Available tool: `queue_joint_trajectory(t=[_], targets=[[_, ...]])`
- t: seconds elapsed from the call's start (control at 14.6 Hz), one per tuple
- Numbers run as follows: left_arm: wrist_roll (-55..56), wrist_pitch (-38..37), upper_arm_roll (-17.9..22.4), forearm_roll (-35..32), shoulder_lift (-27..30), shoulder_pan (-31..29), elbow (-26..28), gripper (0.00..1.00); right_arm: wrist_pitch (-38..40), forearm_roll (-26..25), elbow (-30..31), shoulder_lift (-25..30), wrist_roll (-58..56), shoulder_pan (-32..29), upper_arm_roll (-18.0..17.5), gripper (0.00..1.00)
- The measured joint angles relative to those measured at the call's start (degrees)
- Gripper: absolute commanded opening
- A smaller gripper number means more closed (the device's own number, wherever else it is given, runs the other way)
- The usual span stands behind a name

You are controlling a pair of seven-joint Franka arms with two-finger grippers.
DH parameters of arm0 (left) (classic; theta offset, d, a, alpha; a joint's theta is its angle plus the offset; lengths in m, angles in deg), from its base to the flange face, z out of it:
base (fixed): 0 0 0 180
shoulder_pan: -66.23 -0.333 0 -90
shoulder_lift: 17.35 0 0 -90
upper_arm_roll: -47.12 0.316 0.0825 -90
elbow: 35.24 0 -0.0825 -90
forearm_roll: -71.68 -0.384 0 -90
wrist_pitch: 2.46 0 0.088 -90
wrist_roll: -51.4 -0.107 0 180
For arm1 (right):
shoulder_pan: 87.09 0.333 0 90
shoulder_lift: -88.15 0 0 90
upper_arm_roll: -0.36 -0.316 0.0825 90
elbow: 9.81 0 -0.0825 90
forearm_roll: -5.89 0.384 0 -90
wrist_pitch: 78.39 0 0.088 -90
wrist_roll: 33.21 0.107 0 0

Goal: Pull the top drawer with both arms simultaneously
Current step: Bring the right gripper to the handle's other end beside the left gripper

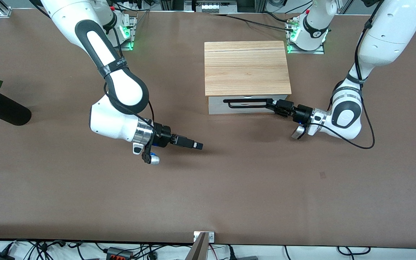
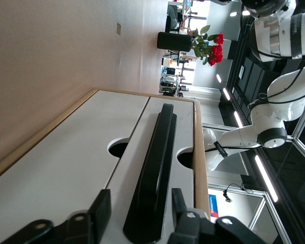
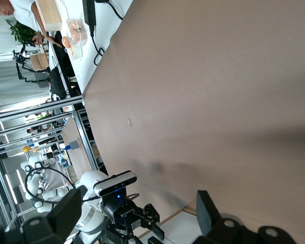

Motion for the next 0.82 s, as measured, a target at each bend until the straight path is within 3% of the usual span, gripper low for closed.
queue_joint_trajectory(t=[0.41, 0.48, 0.69, 0.82], targets=[[-3.74, 0.44, -0.58, 3.28, 0.0, 0.02, 1.94, 0.42, -0.2, -0.74, -0.93, -0.46, -3.92, 0.49, -0.17, 1.0], [-3.9, 0.54, -0.58, 3.36, 0.0, 0.01, 2.02, 0.4, -1.2, 2.22, -0.86, -0.93, -6.59, 1.49, -0.29, 1.0], [-4.02, 0.28, -0.59, 3.63, 0.03, -0.05, 2.06, 0.33, -5.99, 21.31, 0.7, -2.5, -20.21, 6.59, -0.41, 1.0], [-4.02, 0.2, -0.59, 3.71, 0.09, -0.07, 2.09, 0.31, -6.36, 28.72, 1.95, -2.95, -26.11, 8.19, -0.44, 1.0]])
